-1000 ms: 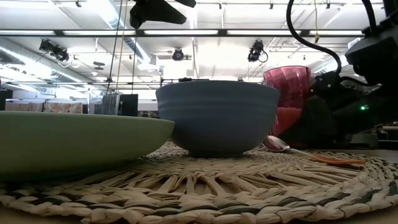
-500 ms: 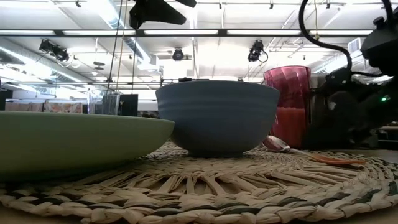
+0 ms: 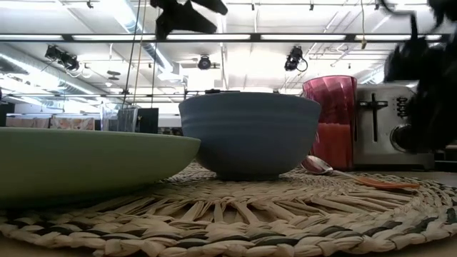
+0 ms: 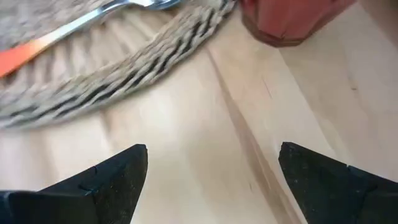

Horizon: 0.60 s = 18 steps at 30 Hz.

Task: Arrange a breakfast setting
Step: Put the red apple to the top right of the blue bowl on the placemat

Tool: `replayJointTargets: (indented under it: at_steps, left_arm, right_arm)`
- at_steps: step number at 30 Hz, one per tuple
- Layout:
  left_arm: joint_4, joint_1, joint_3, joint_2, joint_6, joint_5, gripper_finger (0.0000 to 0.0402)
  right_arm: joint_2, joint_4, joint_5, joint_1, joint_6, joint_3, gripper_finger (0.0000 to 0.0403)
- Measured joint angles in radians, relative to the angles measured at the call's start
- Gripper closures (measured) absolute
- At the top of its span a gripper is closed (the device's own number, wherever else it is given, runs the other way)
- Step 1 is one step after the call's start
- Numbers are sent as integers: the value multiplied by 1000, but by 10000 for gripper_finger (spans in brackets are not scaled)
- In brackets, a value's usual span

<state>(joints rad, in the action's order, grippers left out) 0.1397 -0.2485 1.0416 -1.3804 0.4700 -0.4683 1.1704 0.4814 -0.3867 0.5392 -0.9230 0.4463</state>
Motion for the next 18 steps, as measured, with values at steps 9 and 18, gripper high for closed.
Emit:
replayJointTargets:
  at_steps: [9,18]
  left_arm:
    - [8,124,0,2,-125,69,191]
    - [64,223,0,104,-170,116,191]
  right_arm:
    - [-8,407,361,63,47,418,43]
    - [105,554,346,-36,41,861,47]
